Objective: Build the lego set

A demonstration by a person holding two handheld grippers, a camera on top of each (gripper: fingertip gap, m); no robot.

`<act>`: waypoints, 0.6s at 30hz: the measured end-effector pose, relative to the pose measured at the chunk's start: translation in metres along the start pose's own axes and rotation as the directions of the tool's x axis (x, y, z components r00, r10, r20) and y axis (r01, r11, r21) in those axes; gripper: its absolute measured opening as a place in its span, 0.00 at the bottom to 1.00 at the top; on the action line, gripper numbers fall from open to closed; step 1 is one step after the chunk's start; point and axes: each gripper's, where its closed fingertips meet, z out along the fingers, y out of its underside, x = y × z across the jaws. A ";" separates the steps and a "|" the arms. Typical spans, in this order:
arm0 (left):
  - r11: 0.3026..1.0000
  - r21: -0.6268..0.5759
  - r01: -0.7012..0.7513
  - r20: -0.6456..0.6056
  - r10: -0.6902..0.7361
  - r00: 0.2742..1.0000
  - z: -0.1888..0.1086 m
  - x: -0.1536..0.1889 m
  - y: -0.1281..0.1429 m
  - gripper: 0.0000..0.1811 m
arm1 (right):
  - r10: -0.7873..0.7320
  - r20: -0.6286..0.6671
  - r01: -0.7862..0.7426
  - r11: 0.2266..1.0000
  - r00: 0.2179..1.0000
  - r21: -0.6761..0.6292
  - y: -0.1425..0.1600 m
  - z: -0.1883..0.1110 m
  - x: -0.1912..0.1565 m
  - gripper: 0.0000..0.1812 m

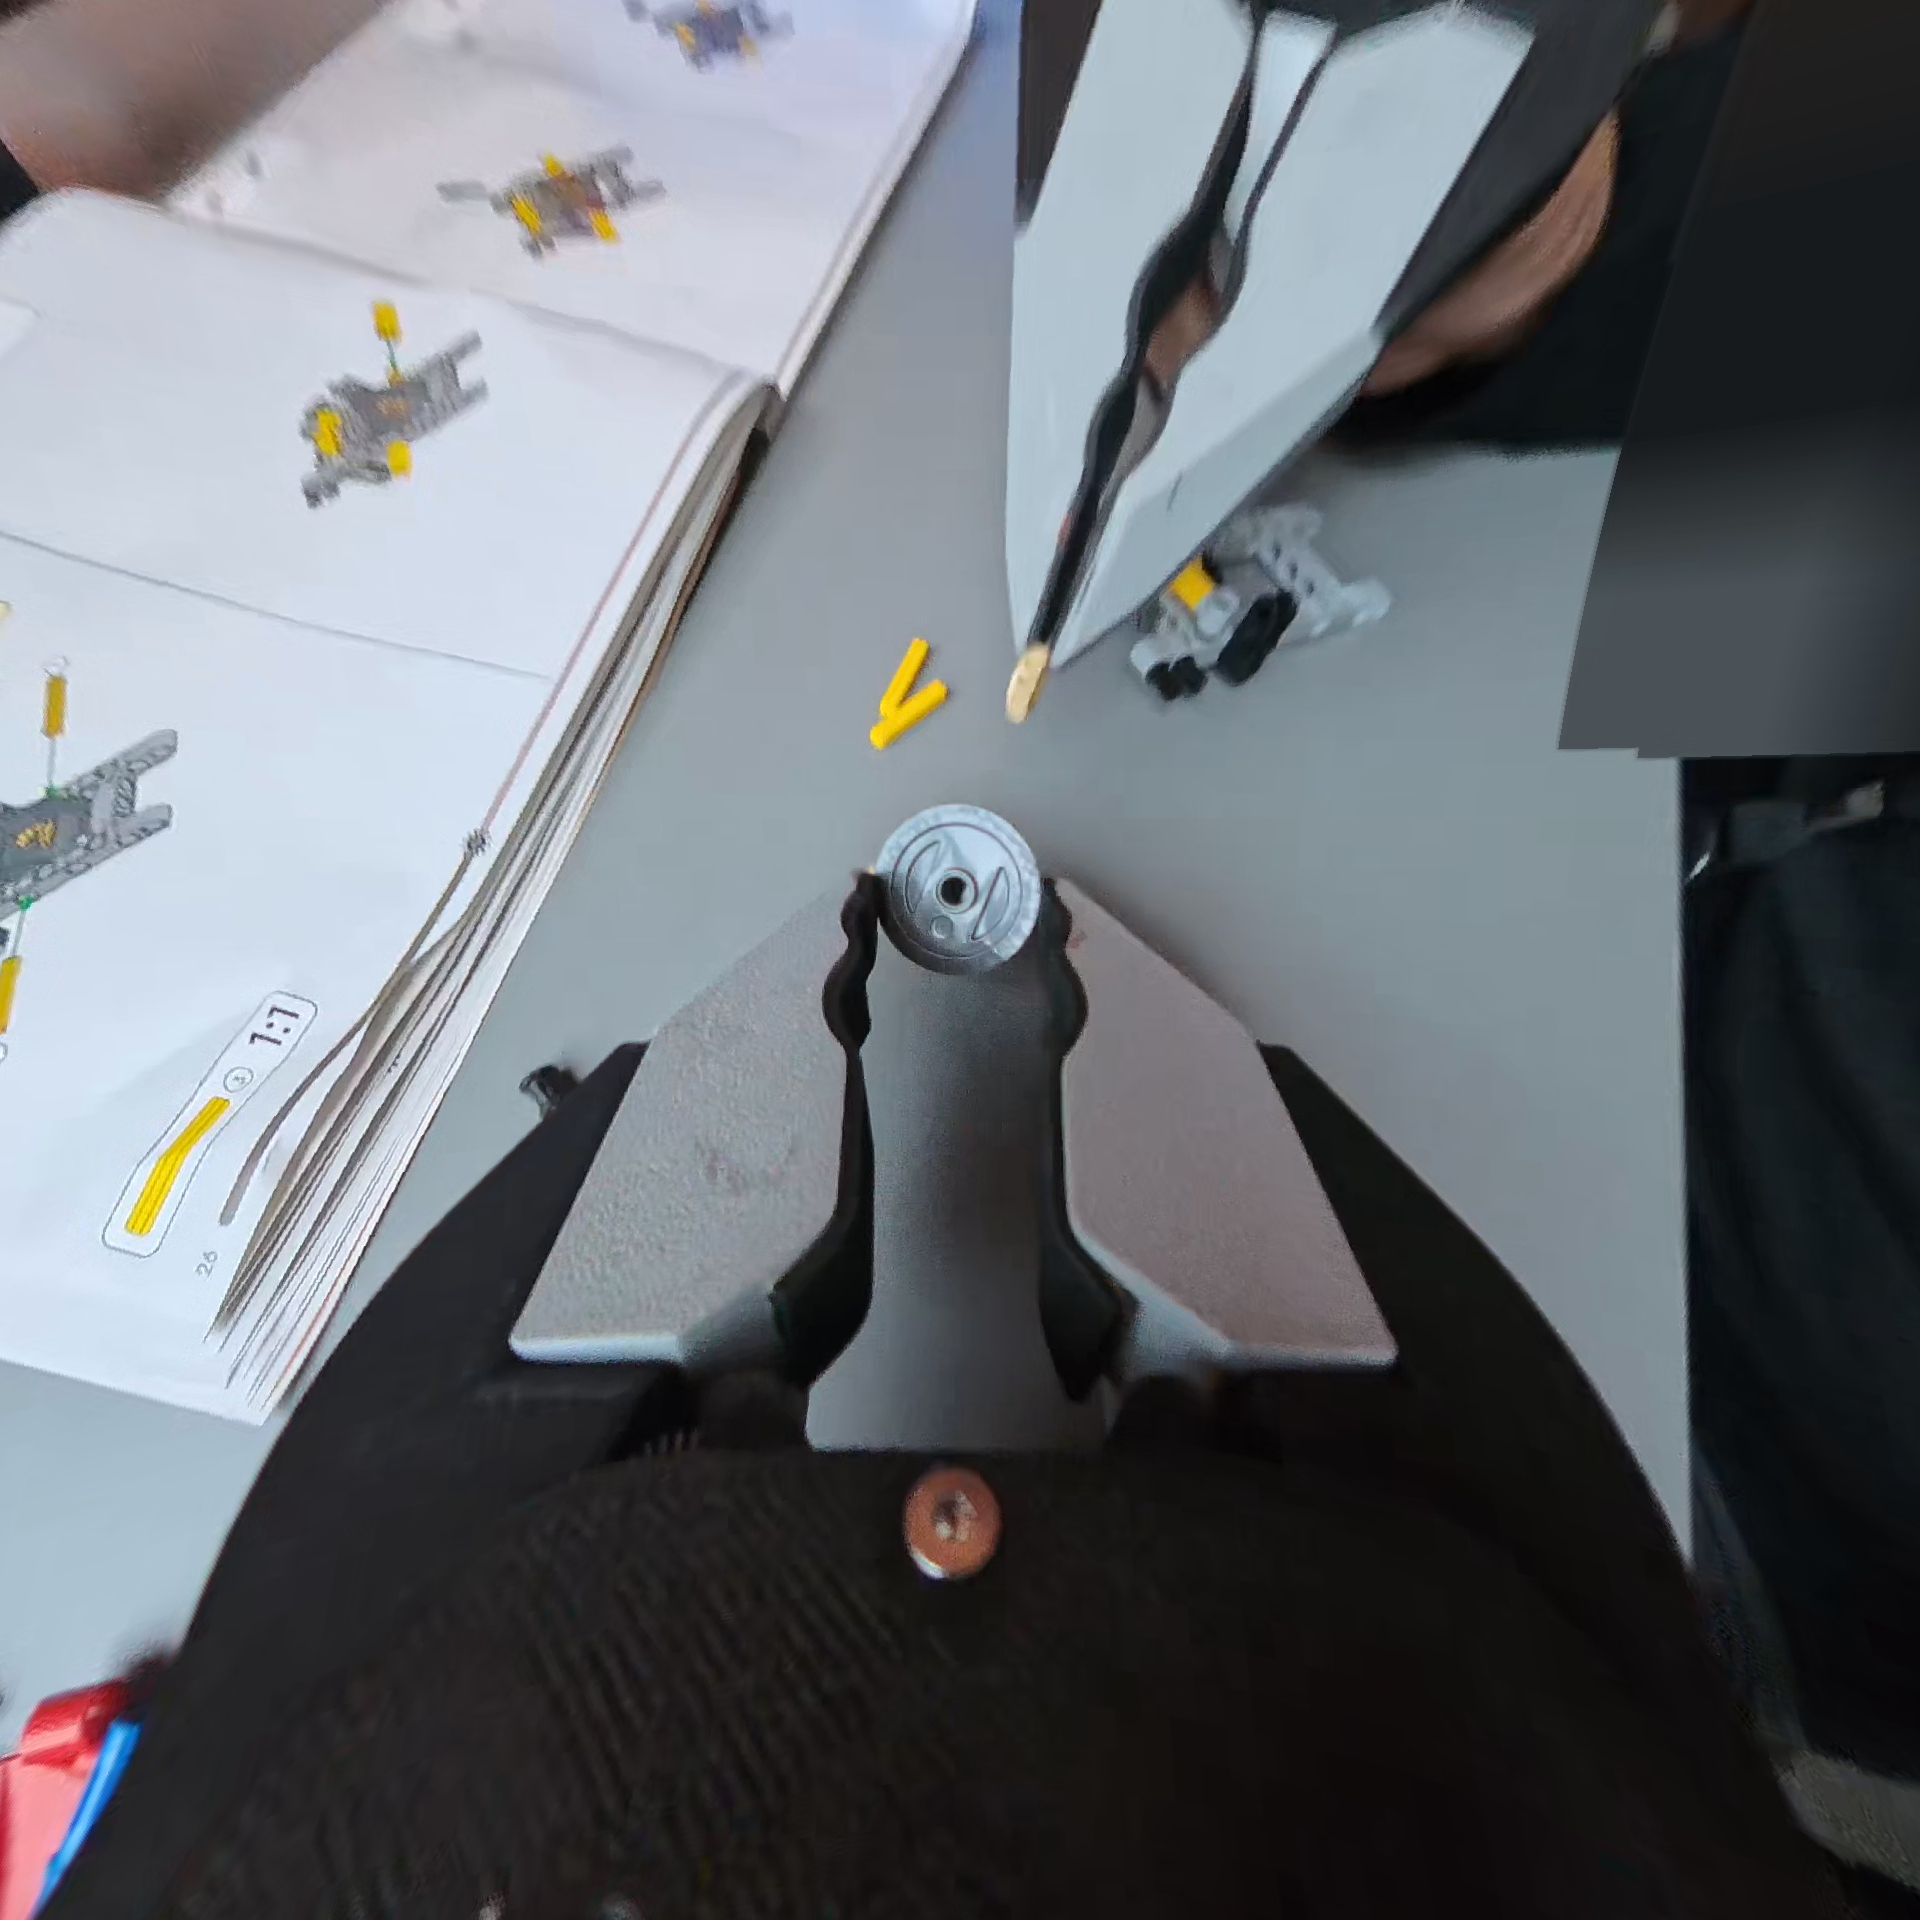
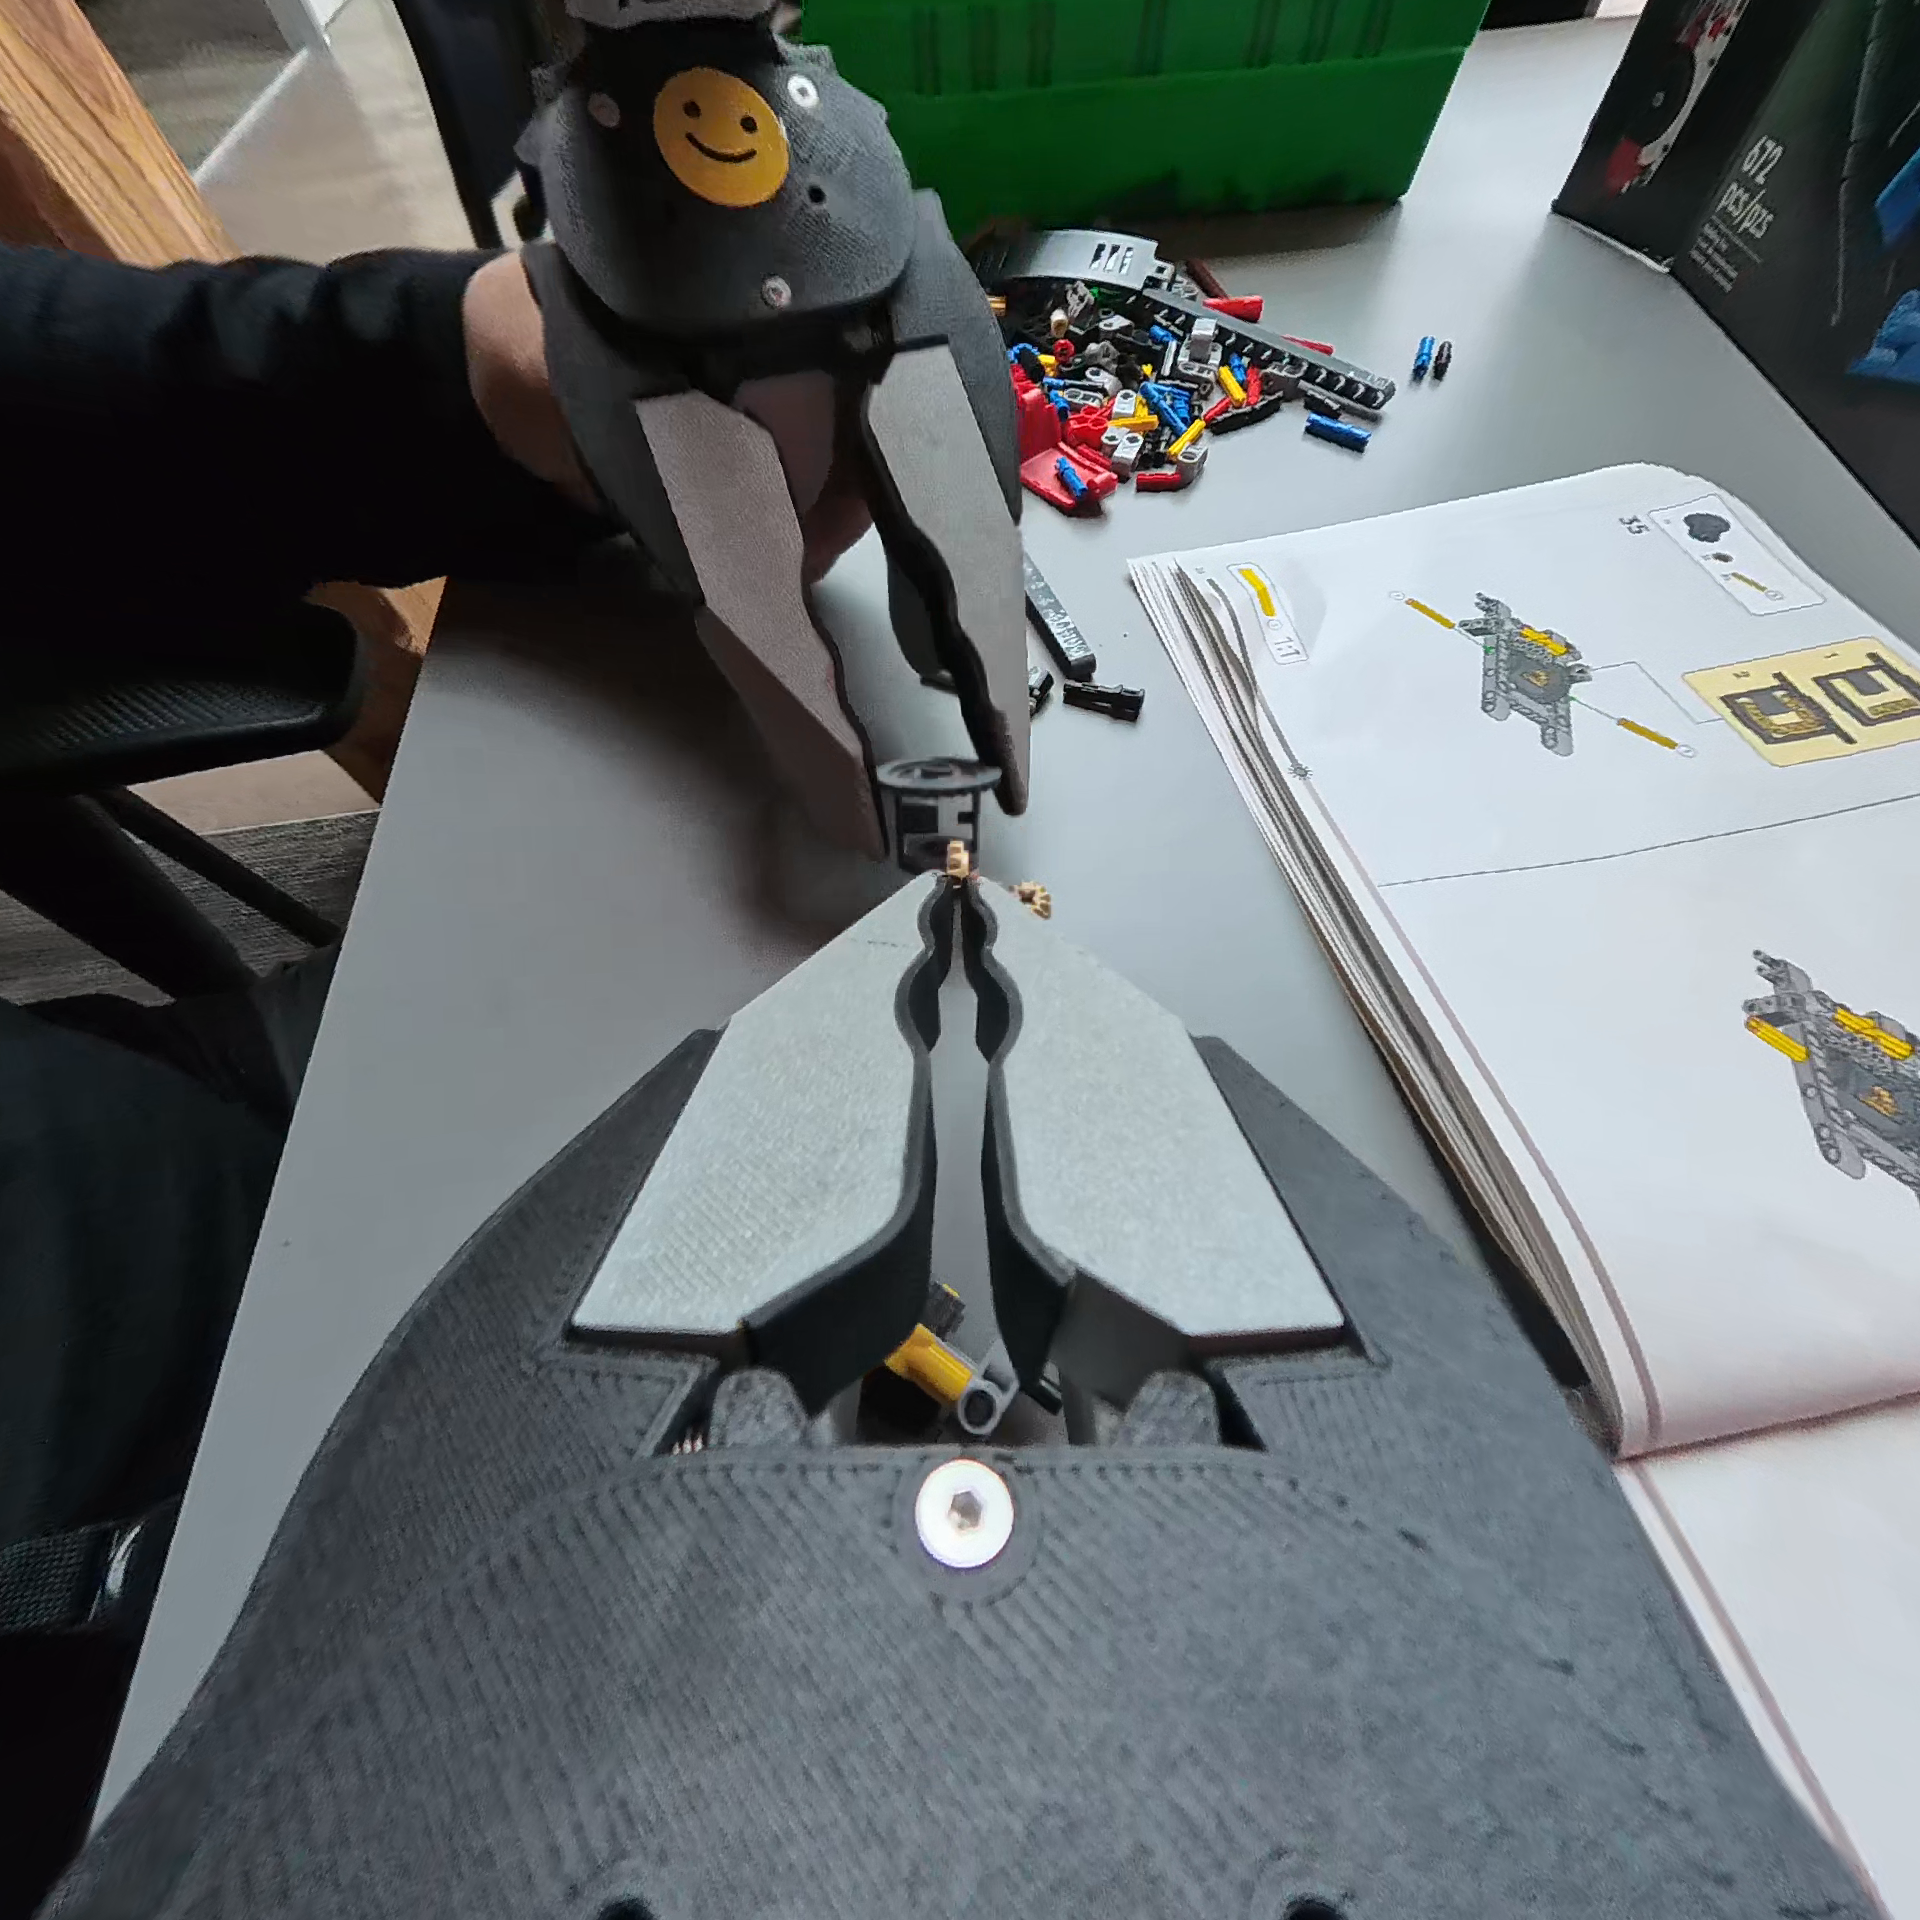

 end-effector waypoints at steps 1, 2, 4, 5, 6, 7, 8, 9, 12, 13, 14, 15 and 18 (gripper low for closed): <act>0.999 0.037 0.005 -0.001 -0.004 1.000 -0.002 0.002 -0.006 0.15 | 0.002 0.001 -0.002 1.000 1.000 -0.003 0.000 0.000 -0.001 0.00; 0.998 0.064 0.008 0.001 -0.008 1.000 -0.004 0.003 -0.010 0.15 | 0.001 0.002 -0.001 1.000 1.000 -0.002 0.000 0.001 -0.001 0.00; 0.995 0.101 -0.005 -0.005 0.006 1.000 -0.007 0.006 -0.015 0.15 | -0.004 -0.001 0.004 1.000 1.000 0.004 -0.002 0.000 -0.002 0.00; 0.994 0.109 -0.014 0.001 0.014 1.000 -0.007 0.007 -0.016 0.15 | -0.006 -0.002 0.006 1.000 1.000 0.009 -0.003 0.000 -0.003 0.00; 0.994 0.110 -0.019 0.005 0.019 1.000 -0.007 0.007 -0.016 0.15 | -0.008 -0.001 0.008 1.000 1.000 0.017 -0.005 -0.001 -0.004 0.00; 0.994 0.109 -0.022 0.003 0.022 1.000 -0.006 0.008 -0.016 0.15 | -0.011 0.002 0.011 1.000 1.000 0.025 -0.006 -0.001 -0.005 0.00; 0.994 0.109 -0.024 0.004 0.023 1.000 -0.006 0.008 -0.016 0.15 | -0.016 0.005 0.016 0.999 1.000 0.033 -0.008 -0.002 -0.006 0.00; 0.993 0.112 -0.027 0.004 0.027 1.000 -0.005 0.009 -0.017 0.15 | -0.022 0.003 0.021 0.999 1.000 0.040 -0.009 -0.002 -0.007 0.00; 0.991 0.124 -0.047 0.002 0.047 0.999 -0.004 0.012 -0.021 0.15 | -0.022 0.004 0.022 0.999 1.000 0.035 -0.009 -0.001 -0.008 0.00; 0.991 0.124 -0.054 0.001 0.054 0.999 -0.004 0.013 -0.021 0.15 | -0.022 0.007 0.021 0.999 1.000 0.039 -0.009 -0.002 -0.008 0.00; 0.990 0.126 -0.060 0.004 0.060 0.998 -0.004 0.014 -0.022 0.15 | -0.022 0.009 0.022 0.999 1.000 0.043 -0.010 -0.002 -0.009 0.00; 0.989 0.130 -0.067 0.011 0.067 0.998 -0.004 0.014 -0.023 0.15 | -0.024 0.006 0.023 0.999 1.000 0.047 -0.011 -0.002 -0.009 0.00; 0.987 0.138 -0.086 0.021 0.084 0.996 -0.004 0.015 -0.025 0.15 | -0.028 0.005 0.027 0.998 1.000 0.057 -0.013 -0.003 -0.010 0.00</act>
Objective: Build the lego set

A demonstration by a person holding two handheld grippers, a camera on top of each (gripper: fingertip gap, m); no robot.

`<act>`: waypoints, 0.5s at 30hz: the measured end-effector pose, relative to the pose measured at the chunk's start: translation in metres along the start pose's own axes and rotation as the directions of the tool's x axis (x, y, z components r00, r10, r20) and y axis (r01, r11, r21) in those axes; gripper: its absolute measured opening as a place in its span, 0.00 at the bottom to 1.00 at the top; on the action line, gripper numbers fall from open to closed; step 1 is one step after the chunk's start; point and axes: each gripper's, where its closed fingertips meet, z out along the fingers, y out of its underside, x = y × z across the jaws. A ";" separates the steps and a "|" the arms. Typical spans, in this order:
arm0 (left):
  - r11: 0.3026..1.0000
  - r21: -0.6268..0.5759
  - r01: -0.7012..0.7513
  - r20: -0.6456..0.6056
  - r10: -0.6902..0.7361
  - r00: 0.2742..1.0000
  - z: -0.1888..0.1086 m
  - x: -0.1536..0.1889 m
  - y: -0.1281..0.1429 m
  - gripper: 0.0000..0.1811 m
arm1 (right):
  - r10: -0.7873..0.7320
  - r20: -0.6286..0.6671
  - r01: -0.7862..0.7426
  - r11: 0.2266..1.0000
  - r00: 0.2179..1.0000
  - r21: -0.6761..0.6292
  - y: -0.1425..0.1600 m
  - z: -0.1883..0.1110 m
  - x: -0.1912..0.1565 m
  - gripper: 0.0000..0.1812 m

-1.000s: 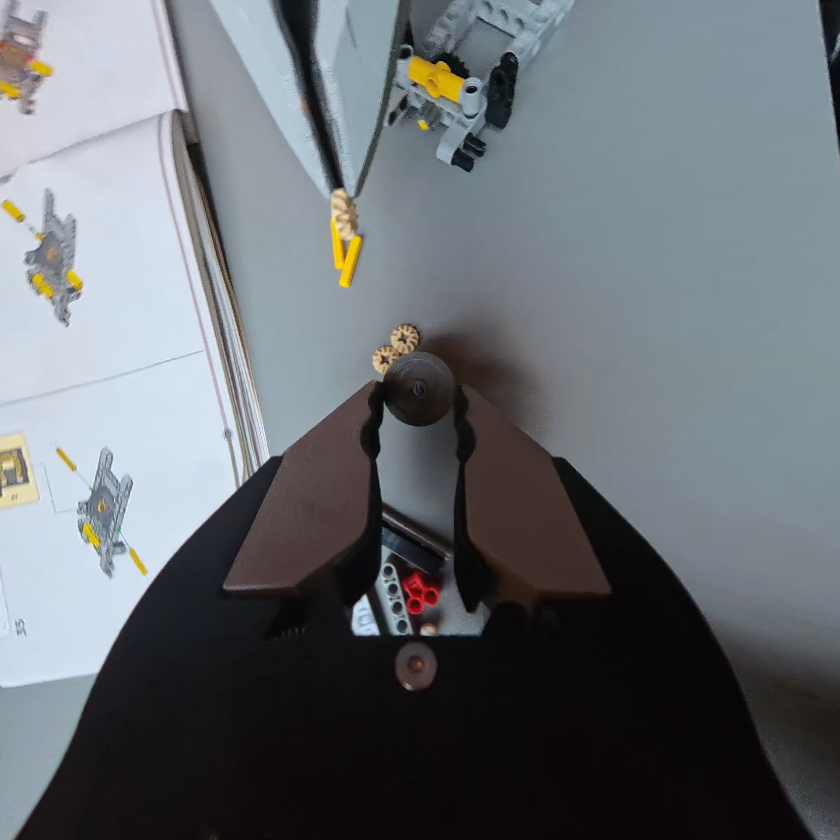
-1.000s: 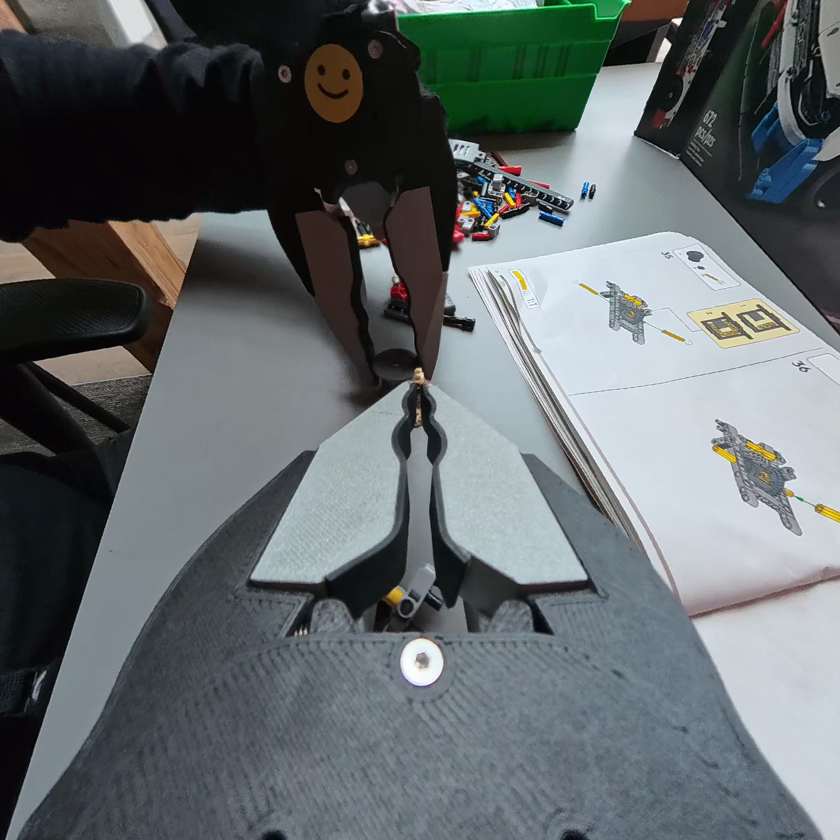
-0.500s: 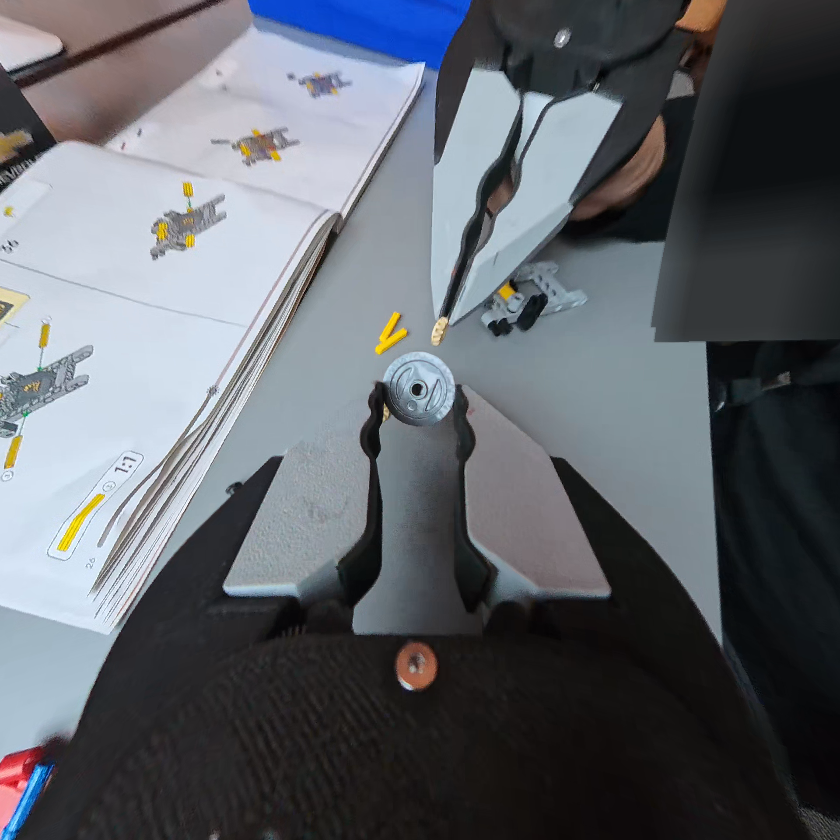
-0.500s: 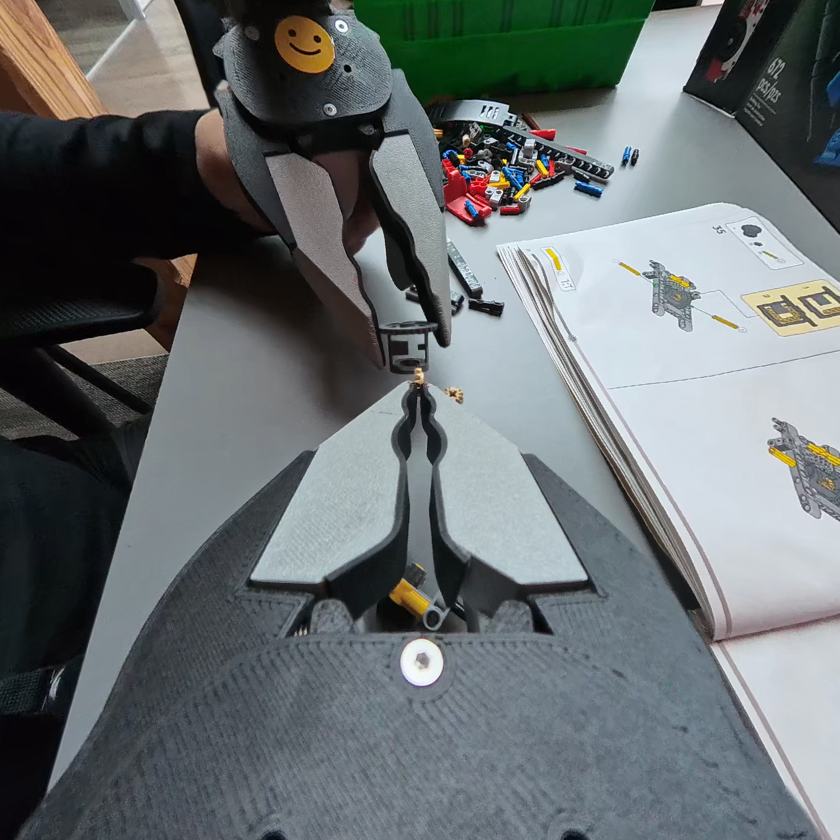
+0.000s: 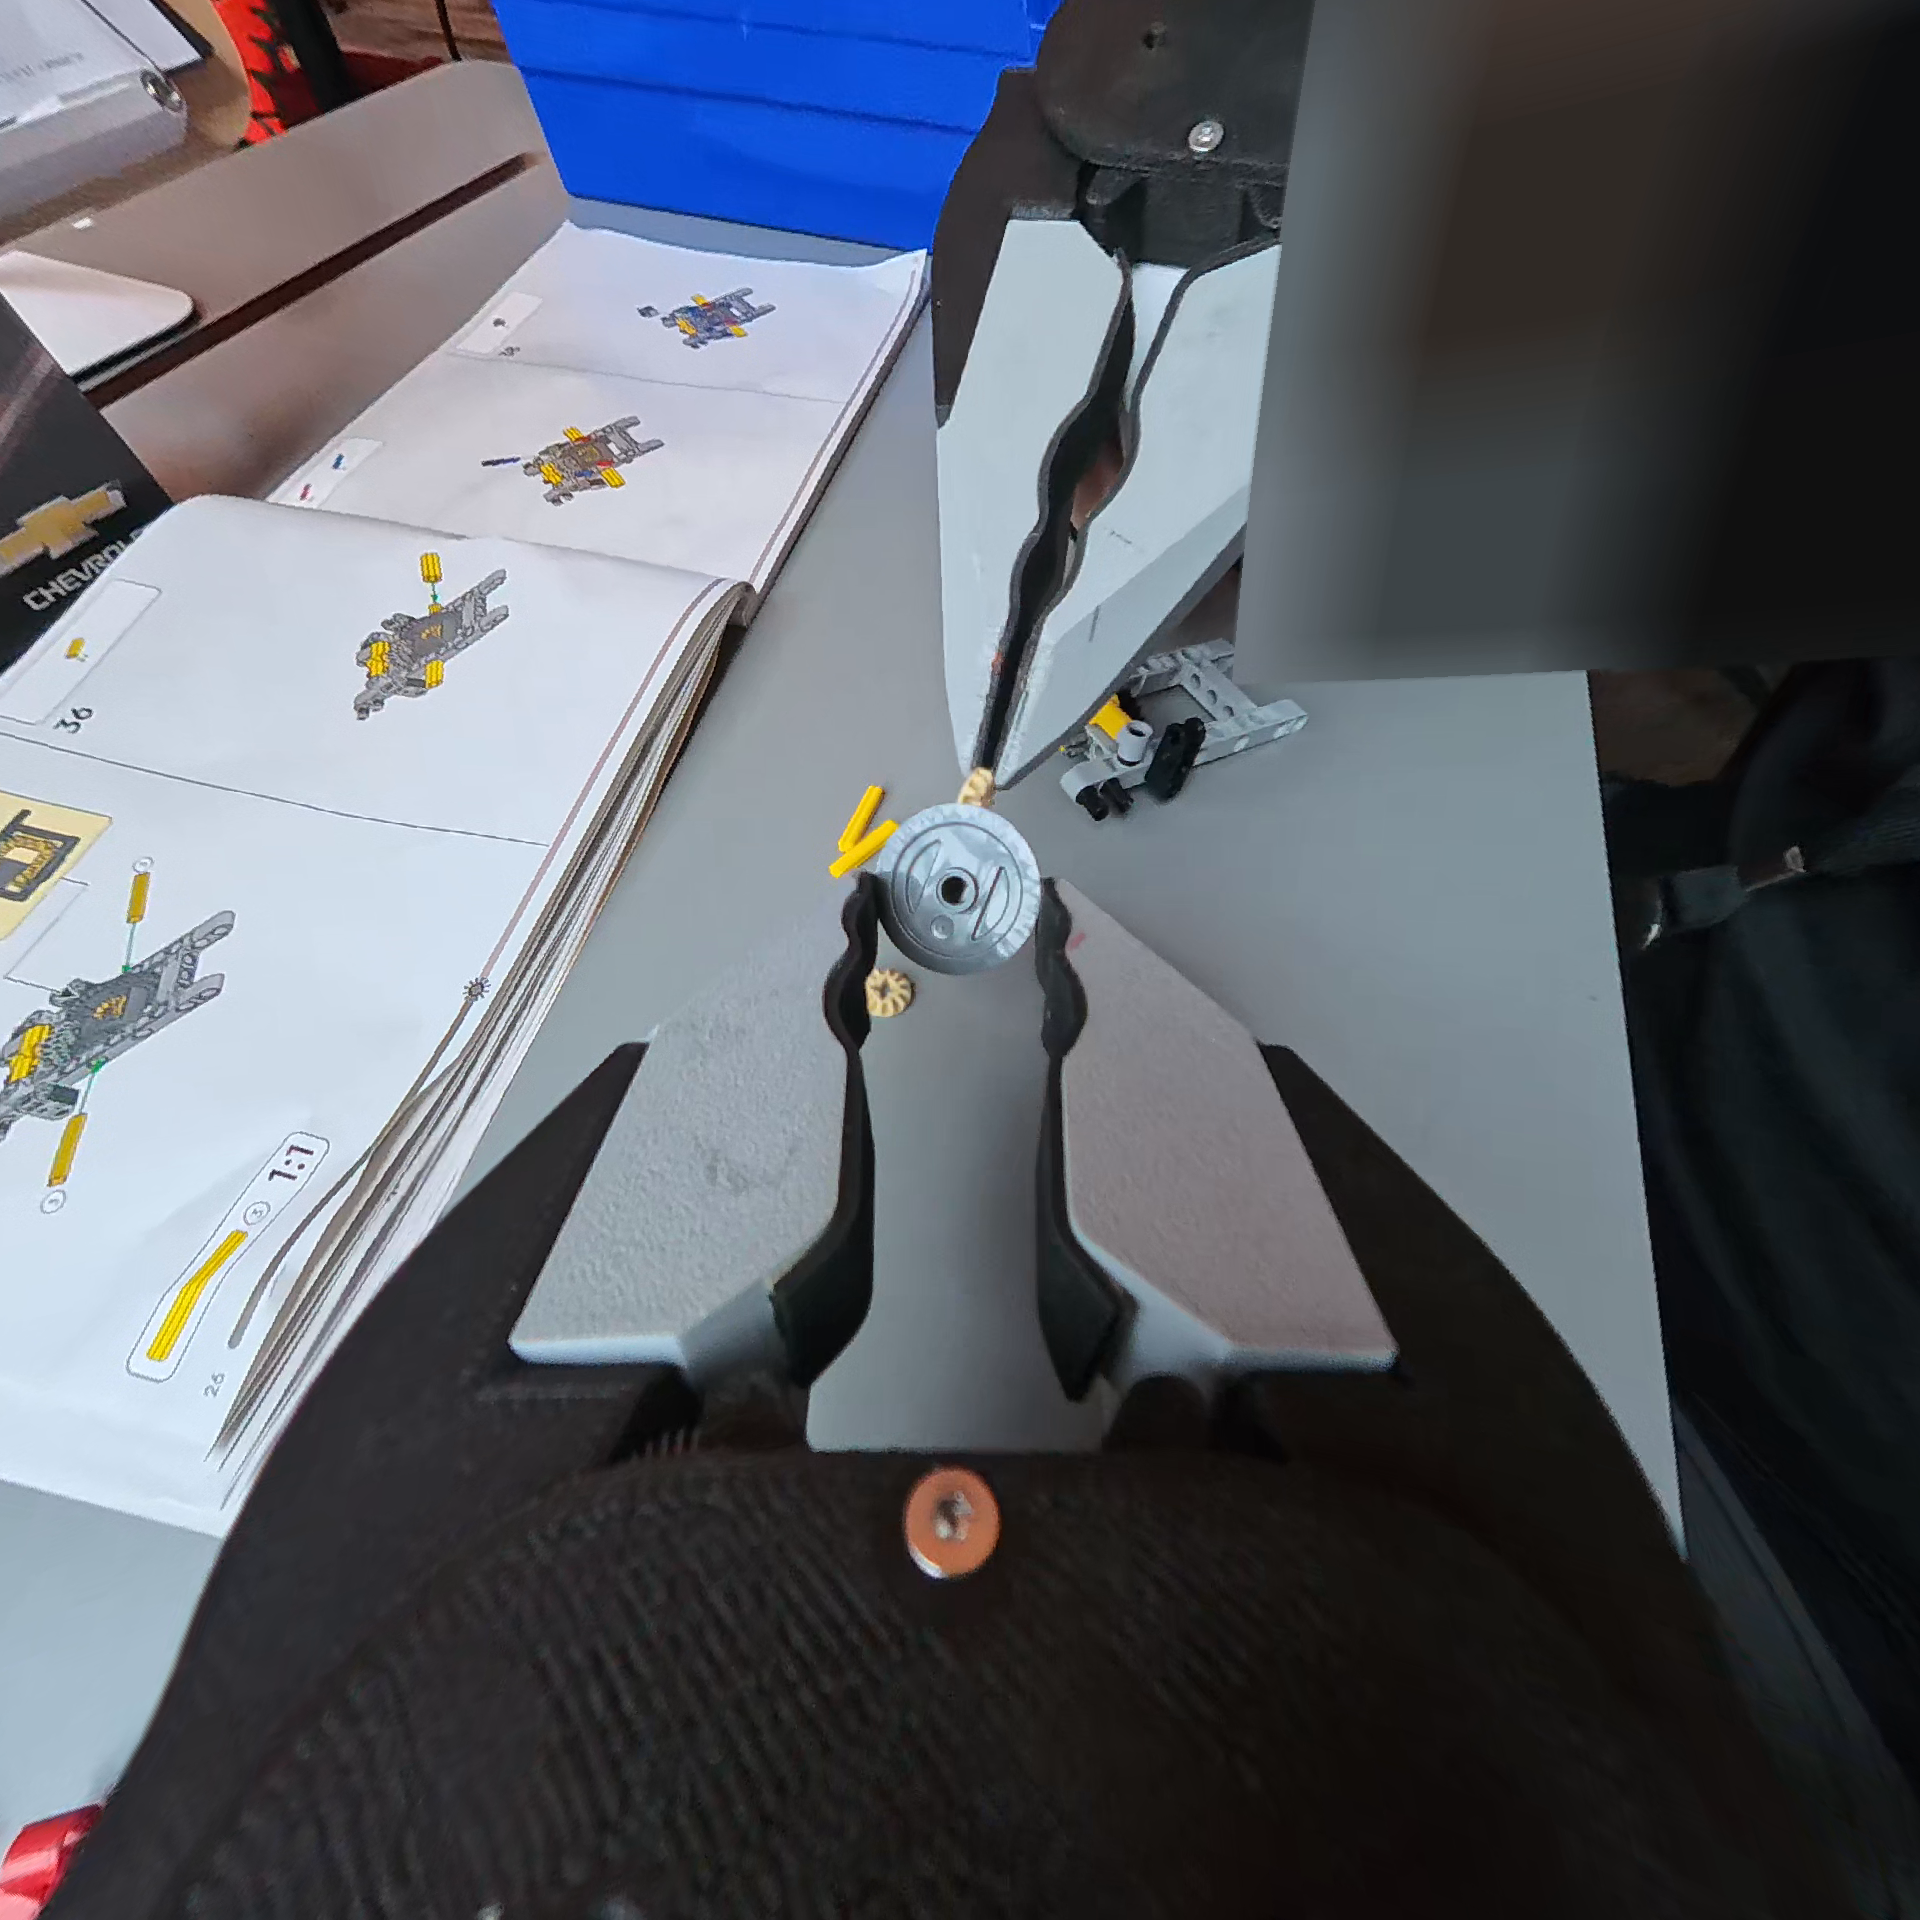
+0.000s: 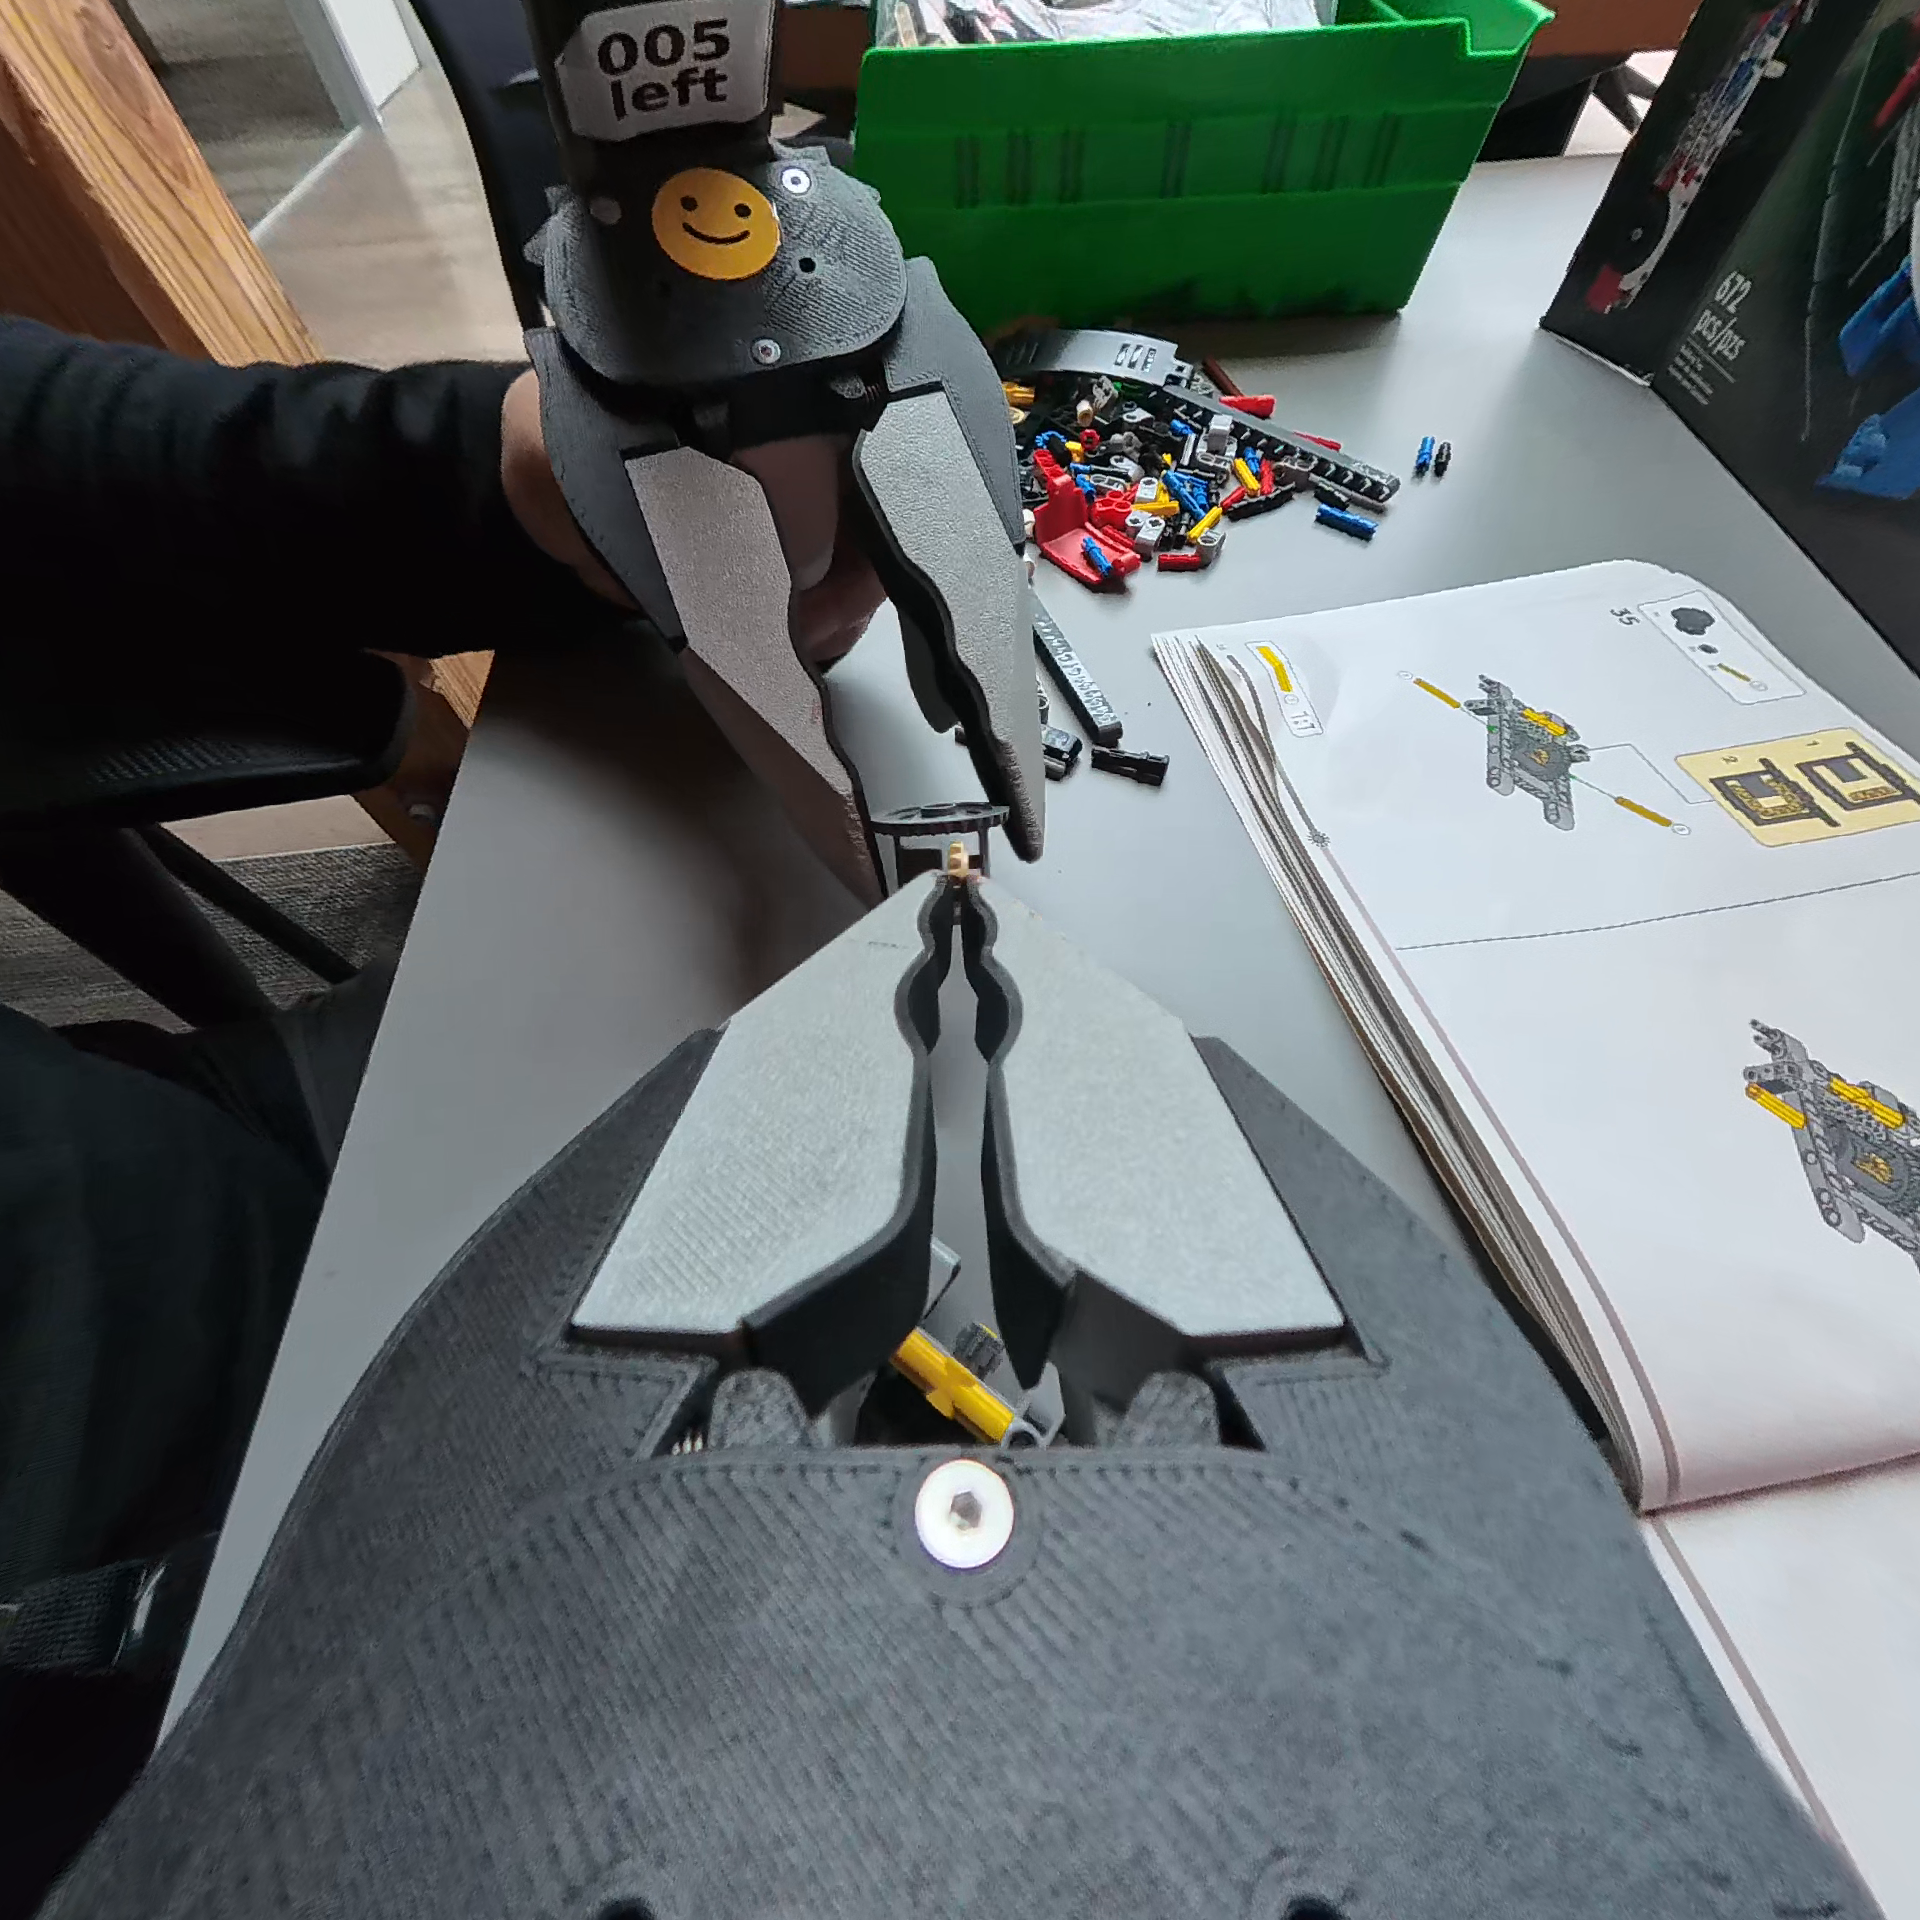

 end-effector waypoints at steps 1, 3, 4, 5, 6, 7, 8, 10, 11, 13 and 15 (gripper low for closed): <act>1.000 0.003 -0.003 0.003 0.003 1.000 0.000 0.000 -0.001 0.15 | 0.001 -0.001 -0.001 1.000 1.000 -0.001 0.000 0.000 0.000 0.00; 1.000 0.009 0.004 -0.002 -0.004 1.000 0.000 0.002 -0.004 0.15 | 0.002 -0.002 -0.002 1.000 1.000 -0.006 0.001 0.001 -0.001 0.00; 1.000 0.010 0.014 -0.006 -0.014 1.000 0.000 0.003 -0.004 0.15 | 0.006 0.001 -0.006 1.000 1.000 -0.007 0.001 0.002 -0.001 0.00; 1.000 0.009 0.028 -0.010 -0.028 1.000 0.000 0.003 -0.005 0.15 | 0.013 0.003 -0.013 1.000 1.000 -0.006 0.001 0.002 -0.001 0.00; 0.999 0.009 0.041 -0.009 -0.041 0.999 0.000 0.003 -0.006 0.15 | 0.021 0.006 -0.021 1.000 1.000 -0.005 0.001 0.003 -0.001 0.00; 0.999 0.009 0.052 -0.008 -0.052 0.999 0.001 0.002 -0.006 0.15 | 0.027 0.010 -0.027 1.000 1.000 -0.006 0.001 0.003 -0.001 0.00; 0.998 0.013 0.062 -0.010 -0.062 0.998 0.001 0.002 -0.007 0.15 | 0.029 0.011 -0.029 1.000 1.000 -0.004 0.001 0.003 -0.001 0.00; 0.997 0.017 0.072 -0.006 -0.072 0.997 0.001 0.002 -0.009 0.15 | 0.024 0.007 -0.024 1.000 1.000 0.000 0.000 0.002 0.000 0.00; 0.997 0.017 0.074 -0.004 -0.074 0.997 0.001 0.002 -0.009 0.15 | 0.021 0.004 -0.021 1.000 1.000 0.000 0.000 0.002 0.000 0.00; 0.997 0.019 0.080 0.000 -0.080 0.997 0.001 0.002 -0.011 0.15 | 0.016 -0.003 -0.016 1.000 1.000 0.004 -0.001 0.002 0.000 0.00; 0.995 0.019 0.097 0.005 -0.097 0.995 0.001 0.001 -0.012 0.15 | 0.009 -0.014 -0.009 1.000 1.000 0.003 -0.001 0.002 0.001 0.00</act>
